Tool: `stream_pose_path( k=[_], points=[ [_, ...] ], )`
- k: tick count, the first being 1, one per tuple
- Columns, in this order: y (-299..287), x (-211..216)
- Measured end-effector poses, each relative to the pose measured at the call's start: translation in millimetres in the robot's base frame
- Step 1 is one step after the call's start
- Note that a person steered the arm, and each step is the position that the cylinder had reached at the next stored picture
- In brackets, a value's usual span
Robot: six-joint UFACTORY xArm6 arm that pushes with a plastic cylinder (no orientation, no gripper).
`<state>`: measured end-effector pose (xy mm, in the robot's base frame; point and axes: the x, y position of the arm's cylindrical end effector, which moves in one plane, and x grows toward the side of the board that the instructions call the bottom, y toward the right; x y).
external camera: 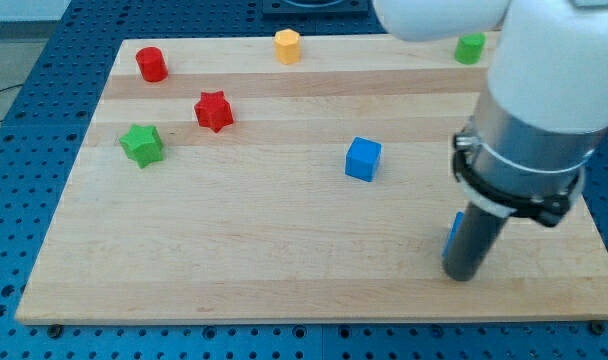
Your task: Place blue cube parallel to the right of the blue triangle
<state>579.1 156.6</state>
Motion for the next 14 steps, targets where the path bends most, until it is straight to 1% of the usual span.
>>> stream_pose_path(
  k=[1,2,3,4,5,6,8,10,11,12,13,14],
  points=[
    [54.6,-4.1],
    [17.7,-16.6],
    [-31.5,-22.9],
    [-4.7,-46.4],
    [-75.3,-47.1],
    [-112.0,-27.5],
    [-88.1,-3.9],
    [-214.9,-0.9],
    [-257.7,-11.7],
    [-321.9,-11.7],
    [-363.1,-11.7],
    [-358.0,-40.4]
  ],
)
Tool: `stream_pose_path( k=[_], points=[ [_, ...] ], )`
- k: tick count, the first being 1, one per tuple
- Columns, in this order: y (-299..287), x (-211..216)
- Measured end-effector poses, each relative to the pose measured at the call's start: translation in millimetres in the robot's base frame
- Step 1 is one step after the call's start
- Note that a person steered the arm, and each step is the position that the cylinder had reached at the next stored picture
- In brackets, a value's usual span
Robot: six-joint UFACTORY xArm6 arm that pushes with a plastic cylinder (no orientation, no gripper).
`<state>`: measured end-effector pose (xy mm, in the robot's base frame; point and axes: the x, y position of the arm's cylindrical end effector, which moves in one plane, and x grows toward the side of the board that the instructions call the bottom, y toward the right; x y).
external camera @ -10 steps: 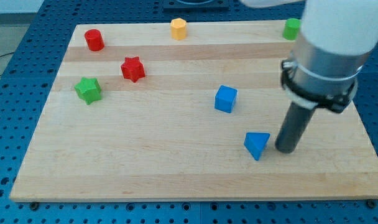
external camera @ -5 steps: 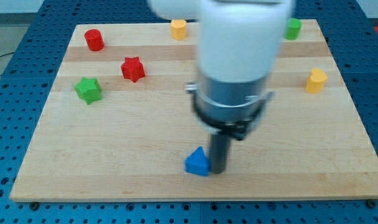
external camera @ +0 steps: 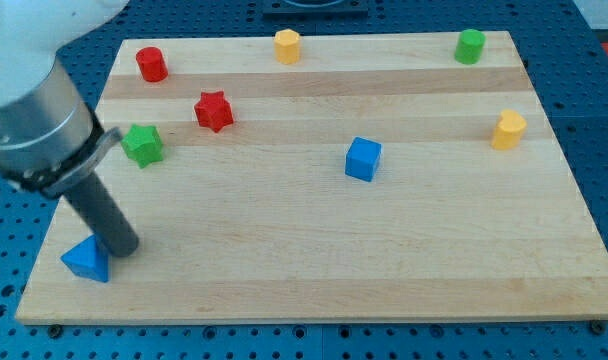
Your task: Place blue cube parallel to the right of the blue triangle
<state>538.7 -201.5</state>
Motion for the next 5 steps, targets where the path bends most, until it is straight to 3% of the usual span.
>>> stream_pose_path(
  k=[1,4,5],
  points=[
    [69.7,-59.9],
    [96.3,-85.0],
    [141.9,-146.5]
  ],
)
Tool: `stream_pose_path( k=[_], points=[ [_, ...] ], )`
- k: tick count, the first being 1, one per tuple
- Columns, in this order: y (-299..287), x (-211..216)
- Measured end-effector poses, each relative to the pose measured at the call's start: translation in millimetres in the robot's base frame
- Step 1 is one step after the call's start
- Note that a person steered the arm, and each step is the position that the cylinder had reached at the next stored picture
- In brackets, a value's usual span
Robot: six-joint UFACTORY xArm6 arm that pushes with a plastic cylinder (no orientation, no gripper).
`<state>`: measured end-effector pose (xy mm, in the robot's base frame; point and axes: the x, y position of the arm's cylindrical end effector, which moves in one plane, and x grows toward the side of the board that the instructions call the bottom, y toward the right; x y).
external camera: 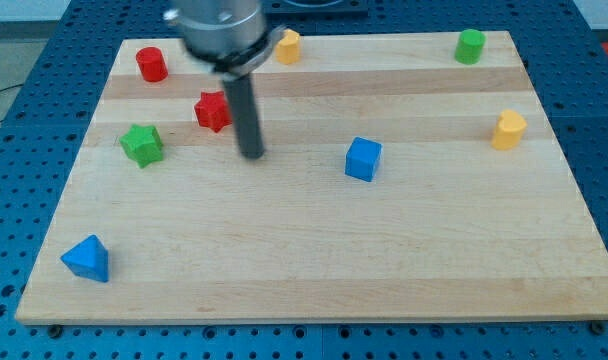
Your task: Place blue cube parallel to the right of the blue triangle
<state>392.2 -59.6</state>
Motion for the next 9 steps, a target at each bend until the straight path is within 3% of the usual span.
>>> stream_pose_path(
  k=[1,2,3,5,7,8,9],
  points=[
    [45.8,-30.5],
    [97.8,-4.9],
    [103.6,51.3],
    [137.6,24.2],
    [123.9,118.2],
    [110.0,143.7],
    [51.1,151.2]
  ],
)
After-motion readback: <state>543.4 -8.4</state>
